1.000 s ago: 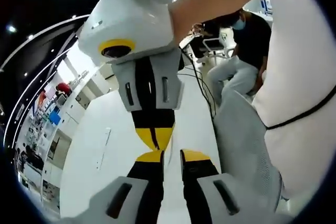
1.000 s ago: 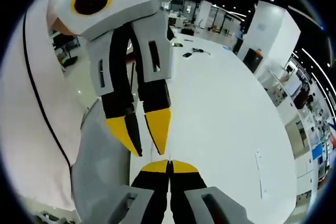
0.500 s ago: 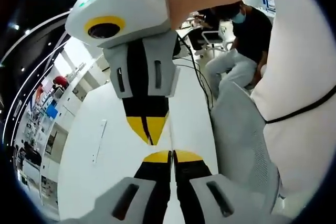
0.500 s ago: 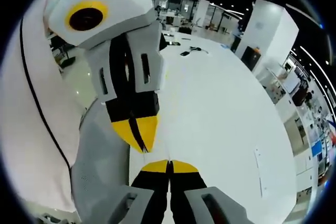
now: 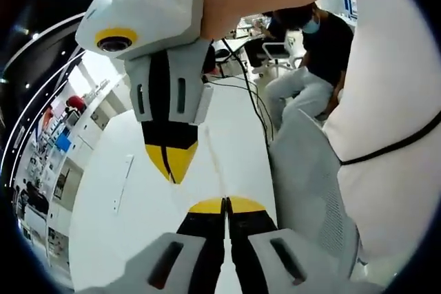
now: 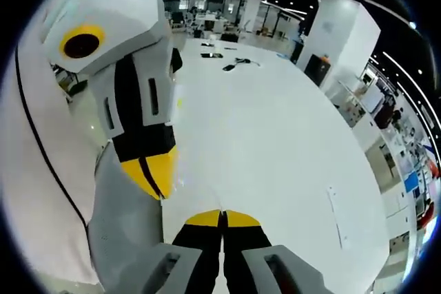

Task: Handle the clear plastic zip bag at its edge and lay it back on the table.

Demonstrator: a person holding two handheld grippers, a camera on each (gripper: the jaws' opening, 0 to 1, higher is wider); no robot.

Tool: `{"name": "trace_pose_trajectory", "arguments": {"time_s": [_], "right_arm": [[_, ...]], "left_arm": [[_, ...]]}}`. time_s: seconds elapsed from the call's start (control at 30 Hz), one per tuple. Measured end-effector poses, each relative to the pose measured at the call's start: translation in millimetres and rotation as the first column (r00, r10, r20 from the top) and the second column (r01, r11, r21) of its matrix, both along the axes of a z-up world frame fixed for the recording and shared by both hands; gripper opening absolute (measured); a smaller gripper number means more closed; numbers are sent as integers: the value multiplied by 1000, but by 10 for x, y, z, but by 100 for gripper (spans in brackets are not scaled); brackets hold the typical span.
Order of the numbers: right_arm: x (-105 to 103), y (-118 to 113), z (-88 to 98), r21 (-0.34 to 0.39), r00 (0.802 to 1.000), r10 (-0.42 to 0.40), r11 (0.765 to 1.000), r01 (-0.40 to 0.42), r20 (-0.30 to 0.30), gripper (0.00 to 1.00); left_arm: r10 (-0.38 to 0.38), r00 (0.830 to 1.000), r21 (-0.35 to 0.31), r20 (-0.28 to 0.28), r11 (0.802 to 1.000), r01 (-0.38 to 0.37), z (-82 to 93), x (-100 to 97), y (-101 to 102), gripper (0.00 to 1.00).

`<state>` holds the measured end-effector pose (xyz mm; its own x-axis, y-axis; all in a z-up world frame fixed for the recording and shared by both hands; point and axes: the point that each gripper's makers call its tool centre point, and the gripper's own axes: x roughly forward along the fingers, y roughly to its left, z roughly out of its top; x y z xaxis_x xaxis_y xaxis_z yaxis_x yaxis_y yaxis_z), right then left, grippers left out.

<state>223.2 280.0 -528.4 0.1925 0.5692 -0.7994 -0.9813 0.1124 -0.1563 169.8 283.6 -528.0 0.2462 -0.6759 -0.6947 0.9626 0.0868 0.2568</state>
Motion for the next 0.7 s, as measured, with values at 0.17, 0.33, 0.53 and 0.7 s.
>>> {"name": "trace_pose_trajectory", "arguments": {"time_s": [0.17,0.33,0.53,0.7], "right_arm": [[55,-17,14,3,1000,-25,1000,25,12,0],[92,-22,30,9,999,-44,999,44,19,0],[193,-35,74,31,995,-90,996,89,39,0],[250,-39,105,47,992,-114,993,111,51,0]], "left_arm": [[-6,1000,-3,-16,1000,6,-21,-58,-5,0],[-9,1000,-8,-25,1000,9,-23,-92,-10,0],[-12,999,-15,-40,1000,11,-7,-127,-16,0],[-8,999,-24,-42,1000,7,13,-134,-17,0]]}}
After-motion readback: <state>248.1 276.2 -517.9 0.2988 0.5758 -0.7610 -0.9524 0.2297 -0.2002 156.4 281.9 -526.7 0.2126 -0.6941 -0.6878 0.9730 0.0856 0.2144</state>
